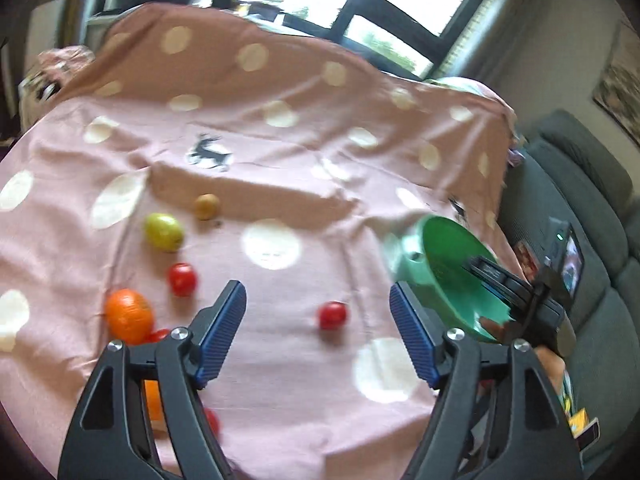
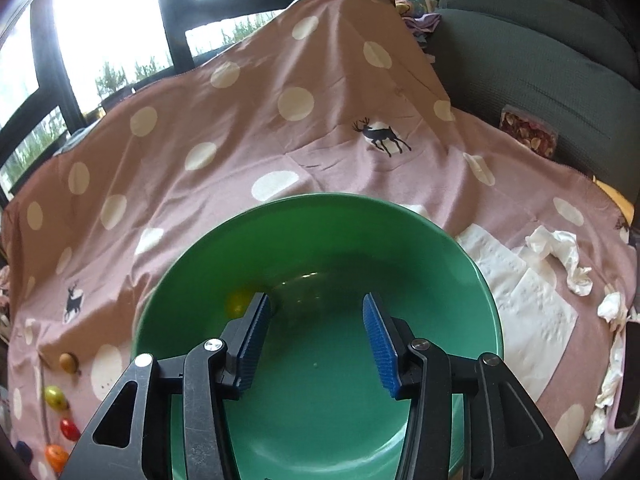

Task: Organize fruits
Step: 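Move the right tool back toward the oranges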

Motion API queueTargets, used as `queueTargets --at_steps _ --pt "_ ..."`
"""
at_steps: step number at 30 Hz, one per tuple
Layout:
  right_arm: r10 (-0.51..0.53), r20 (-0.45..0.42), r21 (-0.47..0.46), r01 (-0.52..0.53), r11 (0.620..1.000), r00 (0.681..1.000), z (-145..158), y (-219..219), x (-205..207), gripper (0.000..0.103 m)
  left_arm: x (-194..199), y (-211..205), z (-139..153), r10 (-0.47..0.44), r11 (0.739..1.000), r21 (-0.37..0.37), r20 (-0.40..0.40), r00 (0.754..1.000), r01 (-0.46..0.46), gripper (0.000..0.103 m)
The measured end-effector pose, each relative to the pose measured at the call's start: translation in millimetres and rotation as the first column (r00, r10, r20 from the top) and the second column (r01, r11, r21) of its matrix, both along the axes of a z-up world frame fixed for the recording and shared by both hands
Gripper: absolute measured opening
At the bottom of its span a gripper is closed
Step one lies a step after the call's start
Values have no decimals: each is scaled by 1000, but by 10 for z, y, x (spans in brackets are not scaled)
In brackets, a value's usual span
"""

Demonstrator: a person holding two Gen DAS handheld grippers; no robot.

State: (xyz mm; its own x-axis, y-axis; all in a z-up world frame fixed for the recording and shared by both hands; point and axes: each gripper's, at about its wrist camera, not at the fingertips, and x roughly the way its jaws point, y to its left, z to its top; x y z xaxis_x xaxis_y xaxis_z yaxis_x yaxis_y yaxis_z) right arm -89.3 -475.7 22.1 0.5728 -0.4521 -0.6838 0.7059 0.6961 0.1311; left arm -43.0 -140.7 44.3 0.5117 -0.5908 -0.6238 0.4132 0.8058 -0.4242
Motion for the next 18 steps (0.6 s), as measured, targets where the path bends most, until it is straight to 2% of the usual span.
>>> queueTargets --at_steps 5,9,11,15,18 --pt "-9 -25 -35 8 999 1000 -55 22 37 49 222 339 -162 155 988 -17 -62 986 -156 75" --pt "-31 -20 -102 28 994 999 14 125 13 49 282 501 -163 198 979 -26 -81 977 -201 75" --pt "-37 -36 -117 32 993 999 18 156 -14 49 289 604 -148 237 970 -32 -84 968 -241 75" --pt "-40 -78 -91 33 995 996 20 192 -127 49 315 838 -110 311 948 -48 -82 947 -315 75" --pt "-8 -88 -106 -1 994 996 60 260 -145 49 332 1032 -104 376 924 -44 -85 923 -381 75"
